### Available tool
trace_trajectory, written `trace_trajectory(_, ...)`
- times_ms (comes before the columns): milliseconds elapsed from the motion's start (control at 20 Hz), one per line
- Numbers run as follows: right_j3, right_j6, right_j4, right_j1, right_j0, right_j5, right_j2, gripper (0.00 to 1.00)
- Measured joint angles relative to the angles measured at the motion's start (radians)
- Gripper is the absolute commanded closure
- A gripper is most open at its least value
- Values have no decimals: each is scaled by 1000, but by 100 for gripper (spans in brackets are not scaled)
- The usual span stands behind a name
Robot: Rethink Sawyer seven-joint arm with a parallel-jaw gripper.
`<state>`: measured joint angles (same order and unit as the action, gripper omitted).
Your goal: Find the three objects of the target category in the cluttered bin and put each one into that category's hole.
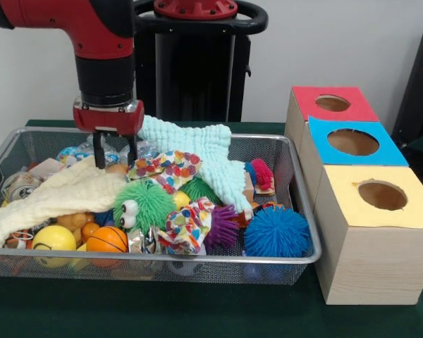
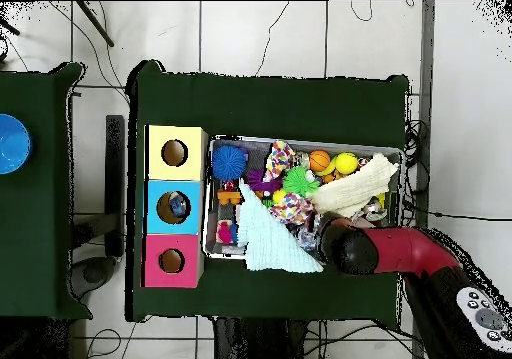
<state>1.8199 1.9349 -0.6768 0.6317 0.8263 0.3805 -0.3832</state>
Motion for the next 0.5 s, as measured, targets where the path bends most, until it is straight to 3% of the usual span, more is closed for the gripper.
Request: trace_trajectory(500,1,0,0,70,-1,0,0,0)
